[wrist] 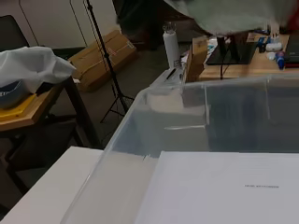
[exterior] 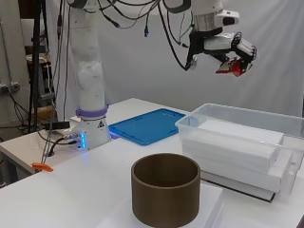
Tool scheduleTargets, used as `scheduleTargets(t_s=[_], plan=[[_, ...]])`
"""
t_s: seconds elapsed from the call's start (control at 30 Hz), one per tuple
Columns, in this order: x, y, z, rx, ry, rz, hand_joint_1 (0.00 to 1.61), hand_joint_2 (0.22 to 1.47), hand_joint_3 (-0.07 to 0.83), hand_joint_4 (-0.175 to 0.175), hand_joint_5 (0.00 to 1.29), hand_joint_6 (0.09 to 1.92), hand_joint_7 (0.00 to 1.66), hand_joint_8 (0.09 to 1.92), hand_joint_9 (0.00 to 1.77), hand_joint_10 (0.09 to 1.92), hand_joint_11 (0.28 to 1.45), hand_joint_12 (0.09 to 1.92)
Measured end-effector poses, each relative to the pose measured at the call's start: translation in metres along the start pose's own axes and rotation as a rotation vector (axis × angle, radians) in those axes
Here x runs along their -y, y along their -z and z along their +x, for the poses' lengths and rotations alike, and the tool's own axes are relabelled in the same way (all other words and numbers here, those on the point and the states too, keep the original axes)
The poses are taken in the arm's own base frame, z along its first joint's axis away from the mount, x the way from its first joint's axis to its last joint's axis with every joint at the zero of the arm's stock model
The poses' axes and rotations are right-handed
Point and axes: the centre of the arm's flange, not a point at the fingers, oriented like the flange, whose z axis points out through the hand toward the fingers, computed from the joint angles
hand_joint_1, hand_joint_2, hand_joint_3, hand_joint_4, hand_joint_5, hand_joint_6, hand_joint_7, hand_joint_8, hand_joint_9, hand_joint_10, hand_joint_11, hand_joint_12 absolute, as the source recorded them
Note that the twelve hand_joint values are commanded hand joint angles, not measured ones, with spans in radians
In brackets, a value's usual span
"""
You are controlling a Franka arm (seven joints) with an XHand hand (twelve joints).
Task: Teleoperate dual arm-hand system to remove items from a box
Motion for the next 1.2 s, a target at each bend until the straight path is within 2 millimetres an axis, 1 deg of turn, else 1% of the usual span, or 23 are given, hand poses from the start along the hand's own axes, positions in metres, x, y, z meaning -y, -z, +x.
scheduleTargets(t_s=[0.1,0.13,0.17,0.2,0.23,0.3,0.37,0.47,0.5,0.53,0.63,0.67,0.7,0.77,0.8,0.83,0.93,1.03,1.07,1.1,1.13,1.17,1.2], plan=[[-0.003,0.025,-0.017,-0.016,-0.014,-0.022,1.33,1.20,-0.001,-0.169,0.67,1.36,0.78,1.31,0.93,1.20,0.61,0.87],[-0.010,0.026,-0.027,-0.019,-0.029,-0.018,1.33,1.19,-0.001,-0.139,0.66,1.37,0.78,1.29,0.95,1.18,0.62,0.81],[-0.021,0.025,-0.041,-0.025,-0.043,-0.009,1.33,1.19,-0.001,-0.117,0.66,1.36,0.79,1.28,0.96,1.16,0.63,0.78],[-0.034,0.018,-0.059,-0.032,-0.058,0.006,1.34,1.19,-0.002,-0.121,0.64,1.35,0.79,1.29,0.97,1.18,0.63,0.79],[-0.050,0.006,-0.081,-0.032,-0.080,0.024,1.34,1.20,0.000,-0.142,0.62,1.31,0.78,1.32,0.97,1.21,0.63,0.80],[-0.072,-0.008,-0.111,0.002,-0.126,0.034,1.34,1.20,-0.001,-0.163,0.59,1.32,0.79,1.33,0.97,1.21,0.63,0.70],[-0.092,-0.006,-0.135,0.049,-0.209,-0.007,1.34,1.19,-0.002,-0.130,0.62,1.32,0.79,1.30,0.98,1.17,0.65,0.62],[-0.102,-0.011,-0.168,0.080,-0.272,-0.024,1.33,1.20,0.003,-0.099,0.64,1.34,0.75,1.38,0.95,1.22,0.65,0.77],[-0.102,-0.013,-0.180,0.082,-0.277,-0.022,1.33,1.22,0.003,-0.125,0.62,1.41,0.71,1.45,0.90,1.27,0.63,0.89],[-0.102,-0.014,-0.192,0.076,-0.281,-0.020,1.31,1.25,0.004,-0.108,0.58,1.52,0.67,1.52,0.86,1.30,0.61,0.99],[-0.096,-0.008,-0.251,0.034,-0.363,-0.006,1.43,1.29,0.027,-0.147,0.41,1.83,0.52,1.77,0.73,1.62,0.57,1.42],[-0.094,-0.005,-0.268,0.026,-0.392,-0.007,1.50,1.27,0.026,-0.032,0.40,1.87,0.49,1.81,0.71,1.67,0.57,1.46],[-0.091,-0.002,-0.283,0.022,-0.417,-0.011,1.55,1.25,0.022,0.061,0.41,1.90,0.47,1.84,0.71,1.67,0.58,1.48],[-0.087,0.002,-0.303,0.015,-0.453,-0.017,1.50,1.26,0.020,-0.081,0.45,1.92,0.53,1.71,0.75,1.50,0.59,1.46],[-0.085,0.005,-0.308,0.014,-0.468,-0.019,1.48,1.26,0.017,-0.126,0.46,1.92,0.54,1.67,0.76,1.45,0.59,1.45],[-0.085,0.005,-0.310,0.015,-0.482,-0.017,1.47,1.26,0.013,-0.152,0.49,1.92,0.56,1.64,0.77,1.41,0.59,1.43],[-0.089,0.006,-0.310,0.030,-0.513,-0.008,1.33,1.29,0.003,-0.174,0.54,1.88,0.57,1.55,0.76,1.28,0.56,1.20],[-0.102,0.000,-0.309,0.045,-0.516,-0.002,1.31,1.29,-0.001,-0.175,0.57,1.85,0.58,1.51,0.77,1.24,0.56,1.13],[-0.107,-0.003,-0.306,0.052,-0.510,0.005,1.05,1.25,-0.009,-0.104,0.49,1.31,0.53,1.14,0.72,0.96,0.55,0.89],[-0.111,-0.005,-0.302,0.059,-0.505,0.014,0.63,1.08,-0.024,-0.042,0.30,0.75,0.34,0.67,0.50,0.62,0.50,0.58],[-0.115,-0.006,-0.301,0.061,-0.501,0.023,0.34,0.92,-0.023,-0.003,0.16,0.39,0.18,0.35,0.33,0.37,0.46,0.34],[-0.117,-0.006,-0.302,0.057,-0.494,0.032,0.17,0.82,-0.015,0.007,0.08,0.19,0.09,0.17,0.23,0.21,0.46,0.19],[-0.119,-0.002,-0.304,0.041,-0.482,0.040,0.08,0.78,-0.006,0.006,0.04,0.09,0.04,0.09,0.18,0.13,0.46,0.10]])
